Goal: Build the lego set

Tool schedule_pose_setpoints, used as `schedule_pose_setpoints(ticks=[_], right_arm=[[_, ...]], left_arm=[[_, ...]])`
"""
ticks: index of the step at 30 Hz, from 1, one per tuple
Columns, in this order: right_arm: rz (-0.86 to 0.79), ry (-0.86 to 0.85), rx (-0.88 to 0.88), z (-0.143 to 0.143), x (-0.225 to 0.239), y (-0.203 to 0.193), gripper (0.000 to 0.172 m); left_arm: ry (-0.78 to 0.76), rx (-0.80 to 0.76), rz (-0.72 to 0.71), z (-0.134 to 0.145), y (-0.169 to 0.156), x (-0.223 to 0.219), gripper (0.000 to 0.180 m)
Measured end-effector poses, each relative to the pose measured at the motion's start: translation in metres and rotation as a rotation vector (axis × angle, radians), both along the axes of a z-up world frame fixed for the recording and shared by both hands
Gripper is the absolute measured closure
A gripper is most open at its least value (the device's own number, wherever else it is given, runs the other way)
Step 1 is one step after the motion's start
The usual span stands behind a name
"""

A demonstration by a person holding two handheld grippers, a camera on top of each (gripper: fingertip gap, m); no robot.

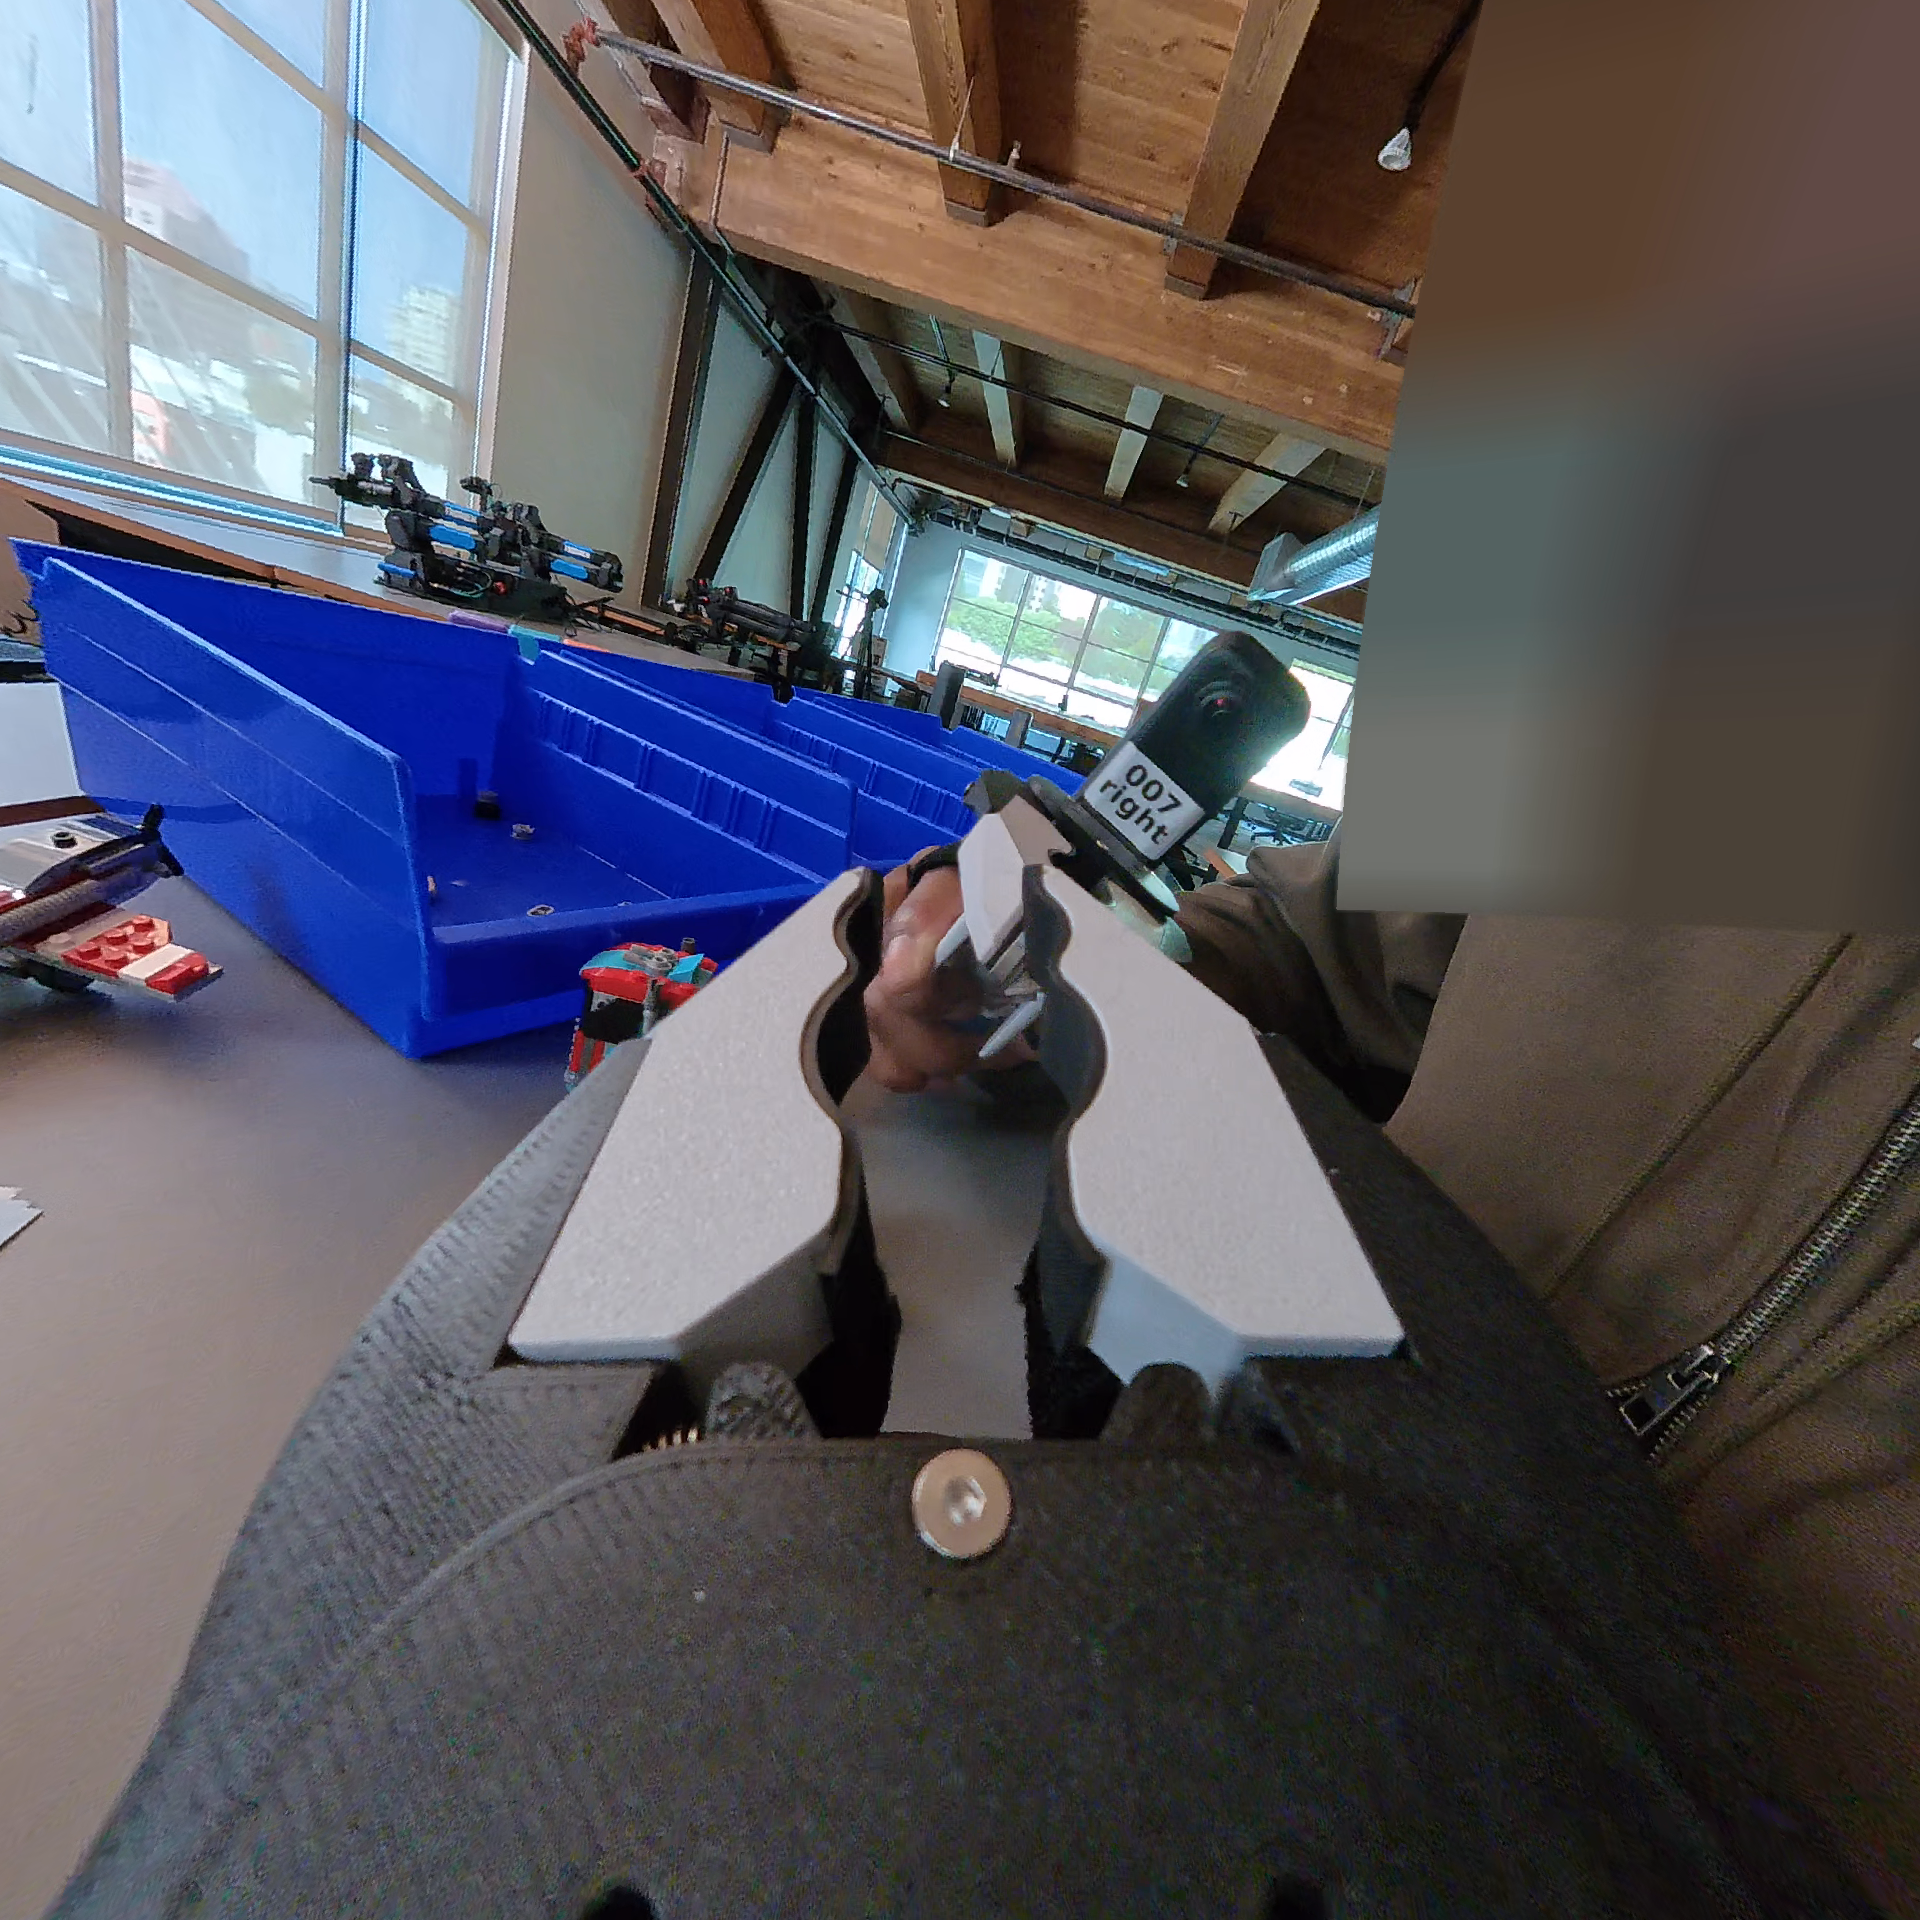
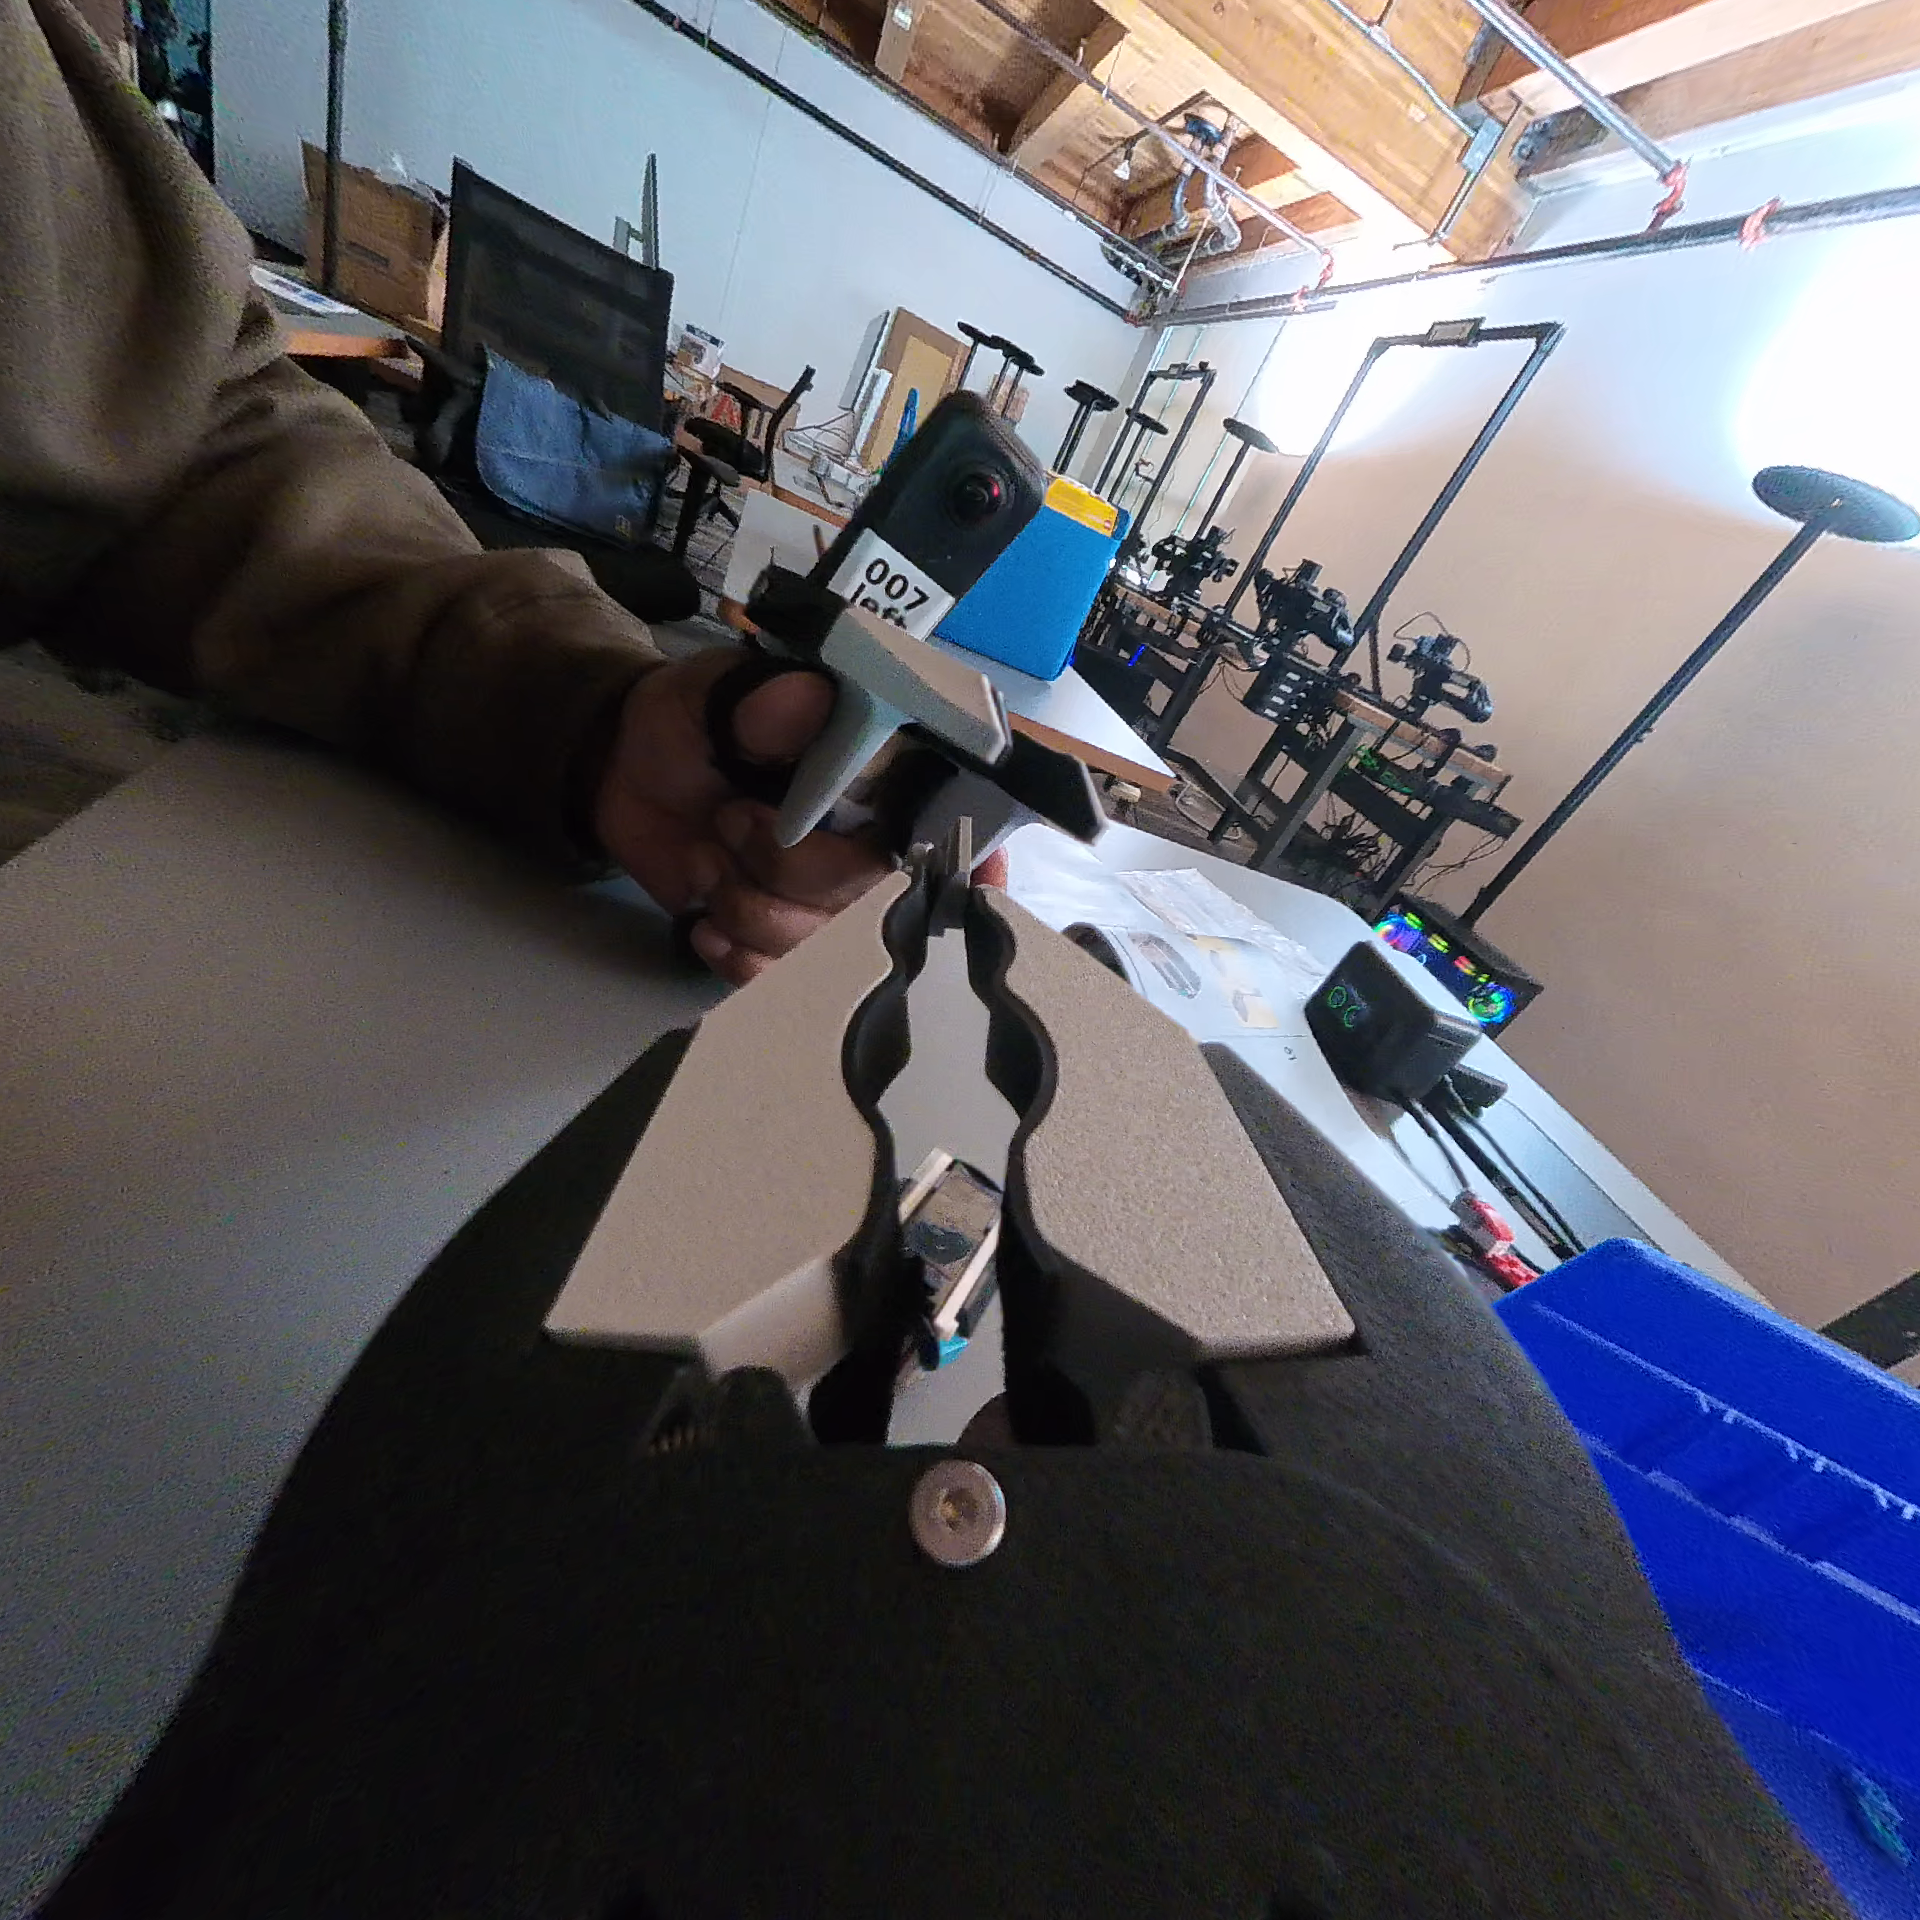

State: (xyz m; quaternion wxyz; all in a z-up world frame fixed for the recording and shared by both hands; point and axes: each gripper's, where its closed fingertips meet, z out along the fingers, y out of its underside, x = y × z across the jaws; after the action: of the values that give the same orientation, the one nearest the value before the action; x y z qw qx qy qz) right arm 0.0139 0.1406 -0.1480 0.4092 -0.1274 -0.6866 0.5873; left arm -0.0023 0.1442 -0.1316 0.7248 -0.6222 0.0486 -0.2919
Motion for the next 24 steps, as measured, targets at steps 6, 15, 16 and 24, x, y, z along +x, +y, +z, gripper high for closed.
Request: schedule_pose_setpoints(ticks=[6,15,16,24], right_arm=[[-0.029,0.077,0.07,0.0004,0.0019,-0.0029,0.165],[-0.036,0.108,0.104,-0.0009,0.0033,-0.0069,0.165],[-0.036,0.109,0.104,-0.0009,0.0034,-0.0071,0.165],[-0.039,0.12,0.113,-0.0008,0.0041,-0.0086,0.165]], left_arm=[[-0.002,0.009,0.013,0.0018,-0.0009,-0.0031,0.153],[-0.004,0.015,0.014,0.0031,-0.0016,-0.0036,0.153],[-0.004,0.015,0.014,0.0032,-0.0017,-0.0036,0.153],[-0.004,0.016,0.013,0.0033,-0.0017,-0.0033,0.153]])
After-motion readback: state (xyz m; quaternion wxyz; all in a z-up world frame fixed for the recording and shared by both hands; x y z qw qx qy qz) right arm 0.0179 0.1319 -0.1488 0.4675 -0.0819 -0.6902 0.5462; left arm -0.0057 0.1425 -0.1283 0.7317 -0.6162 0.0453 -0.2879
